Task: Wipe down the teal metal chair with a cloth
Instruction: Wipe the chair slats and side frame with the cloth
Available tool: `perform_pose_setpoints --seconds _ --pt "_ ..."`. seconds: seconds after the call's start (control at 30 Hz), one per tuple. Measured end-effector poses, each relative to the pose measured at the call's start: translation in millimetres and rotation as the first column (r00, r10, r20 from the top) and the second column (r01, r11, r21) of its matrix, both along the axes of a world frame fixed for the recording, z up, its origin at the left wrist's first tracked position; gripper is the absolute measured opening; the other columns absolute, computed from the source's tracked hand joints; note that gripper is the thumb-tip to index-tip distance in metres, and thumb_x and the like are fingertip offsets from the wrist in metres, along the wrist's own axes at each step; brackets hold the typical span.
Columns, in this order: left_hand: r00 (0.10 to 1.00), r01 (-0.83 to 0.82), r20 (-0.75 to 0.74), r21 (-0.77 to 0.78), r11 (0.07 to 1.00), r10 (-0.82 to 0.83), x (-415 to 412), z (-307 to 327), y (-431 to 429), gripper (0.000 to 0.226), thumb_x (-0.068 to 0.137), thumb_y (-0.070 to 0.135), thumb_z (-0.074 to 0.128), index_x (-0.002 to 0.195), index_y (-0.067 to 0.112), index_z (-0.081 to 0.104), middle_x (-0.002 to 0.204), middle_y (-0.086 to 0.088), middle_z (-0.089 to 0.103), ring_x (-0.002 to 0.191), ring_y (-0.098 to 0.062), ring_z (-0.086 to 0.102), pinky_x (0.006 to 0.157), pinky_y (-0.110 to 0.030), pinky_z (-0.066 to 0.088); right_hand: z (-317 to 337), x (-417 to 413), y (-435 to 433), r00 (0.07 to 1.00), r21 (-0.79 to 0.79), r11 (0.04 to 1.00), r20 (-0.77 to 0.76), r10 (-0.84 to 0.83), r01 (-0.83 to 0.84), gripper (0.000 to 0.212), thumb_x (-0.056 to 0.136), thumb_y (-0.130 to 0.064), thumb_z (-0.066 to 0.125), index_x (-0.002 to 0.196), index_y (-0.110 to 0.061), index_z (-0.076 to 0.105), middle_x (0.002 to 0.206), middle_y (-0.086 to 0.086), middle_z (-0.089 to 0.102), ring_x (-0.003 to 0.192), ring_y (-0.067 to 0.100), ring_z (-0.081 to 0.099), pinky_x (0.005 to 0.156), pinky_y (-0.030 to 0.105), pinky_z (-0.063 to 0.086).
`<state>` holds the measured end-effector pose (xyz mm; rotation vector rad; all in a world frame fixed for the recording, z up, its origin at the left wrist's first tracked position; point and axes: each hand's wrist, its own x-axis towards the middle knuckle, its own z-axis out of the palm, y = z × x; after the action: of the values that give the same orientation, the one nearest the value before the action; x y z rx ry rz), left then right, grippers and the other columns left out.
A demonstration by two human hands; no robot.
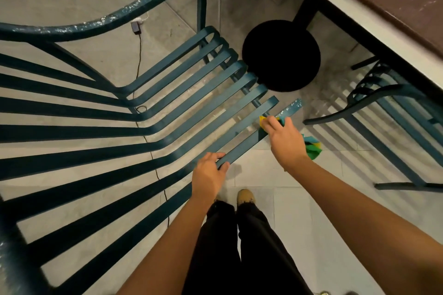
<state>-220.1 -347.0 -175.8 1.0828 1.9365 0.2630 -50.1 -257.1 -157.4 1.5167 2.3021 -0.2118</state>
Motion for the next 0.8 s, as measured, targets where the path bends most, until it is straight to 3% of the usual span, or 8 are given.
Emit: perform_pose_setpoints --seconds 0.1,0.17,0.3,0.37,0.47,0.57,0.63,0.8 --pt "1.0 -0.005 -0.005 -0.018 1.0 0.004 0.3 -0.4 1.0 0.039 0.09 0.031 0.055 0.127 0.019 0.052 0.129 -0.003 0.053 0.123 -0.02 0.046 0.101 -0.031 0.041 3.2 -10.9 -7.9 0.992 -0.027 0.996 -0.091 -0.092 0.09 0.057 0.086 0.001 0.048 0.138 -0.012 0.028 0.136 0.004 0.034 0.106 0.028 0.037 0.072 0.028 0.04" --pt "1.0 -0.004 -0.01 -0.018 1.0 0.003 0.6 -0.4 1.6 0.038 0.09 0.03 0.055 0.126 0.018 0.052 0.129 -0.003 0.053 0.123 -0.02 0.046 0.102 -0.032 0.04 6.9 -19.3 -18.5 0.99 -0.041 0.998 -0.137 -0.044 0.039 0.065 0.083 0.004 0.049 0.141 -0.014 0.026 0.138 0.003 0.036 0.106 0.027 0.039 0.07 0.028 0.044" --pt "1.0 -0.015 0.01 -0.044 0.999 0.016 0.2 -1.1 5.9 0.035 0.091 0.026 0.055 0.125 0.018 0.053 0.129 -0.004 0.051 0.121 -0.021 0.047 0.099 -0.03 0.041 8.2 -22.9 -32.7 0.986 0.018 0.99 -0.079 0.144 -0.143 0.072 0.065 -0.015 0.076 0.131 -0.018 0.049 0.125 -0.003 0.056 0.085 0.02 0.053 0.054 0.02 0.04" --pt "1.0 -0.015 0.023 -0.045 0.999 0.016 0.5 -0.8 7.6 0.034 0.091 0.025 0.055 0.124 0.018 0.054 0.128 -0.004 0.051 0.119 -0.021 0.049 0.097 -0.028 0.042 4.1 -13.5 -30.2 0.982 -0.026 0.983 -0.065 0.177 -0.179 0.074 0.065 -0.011 0.077 0.132 -0.019 0.047 0.128 -0.003 0.054 0.086 0.021 0.054 0.054 0.021 0.041" --pt "0.999 -0.012 0.034 0.006 1.0 0.011 5.5 1.4 9.3 0.035 0.089 0.024 0.057 0.123 0.015 0.055 0.125 -0.005 0.052 0.117 -0.02 0.049 0.096 -0.026 0.042 3.9 0.8 -20.1 0.987 0.016 0.988 -0.042 0.152 -0.152 0.081 0.043 -0.003 0.084 0.119 -0.018 0.061 0.11 -0.002 0.066 0.07 0.021 0.055 0.041 0.022 0.041" --pt "0.999 -0.017 0.034 0.042 0.999 0.015 16.3 3.6 13.3 0.037 0.088 0.026 0.059 0.124 0.017 0.055 0.125 -0.004 0.053 0.119 -0.019 0.047 0.098 -0.029 0.042 0.0 20.8 -5.6 0.991 -0.054 0.997 -0.126 0.047 -0.054 0.077 0.073 0.007 0.061 0.141 -0.018 0.033 0.132 0.002 0.049 0.093 0.026 0.049 0.056 0.028 0.043" --pt "1.0 0.0 0.025 0.053 0.999 -0.002 23.1 4.6 18.9 0.038 0.088 0.027 0.058 0.125 0.018 0.053 0.125 -0.004 0.053 0.121 -0.019 0.045 0.101 -0.032 0.042 -3.5 29.4 2.1 0.989 -0.067 0.996 -0.141 0.042 -0.052 0.075 0.082 0.007 0.048 0.145 -0.02 0.017 0.142 0.001 0.035 0.105 0.026 0.041 0.064 0.027 0.039" --pt "0.997 0.062 -0.053 0.058 0.996 -0.059 32.0 6.2 28.2 0.042 0.089 0.03 0.057 0.129 0.021 0.05 0.129 -0.002 0.053 0.123 -0.017 0.043 0.097 -0.028 0.041 -4.0 29.6 9.6 0.977 -0.099 0.993 -0.198 -0.077 0.058 0.071 0.086 0.005 0.045 0.145 -0.02 0.014 0.144 0.003 0.028 0.113 0.026 0.036 0.08 0.03 0.045"
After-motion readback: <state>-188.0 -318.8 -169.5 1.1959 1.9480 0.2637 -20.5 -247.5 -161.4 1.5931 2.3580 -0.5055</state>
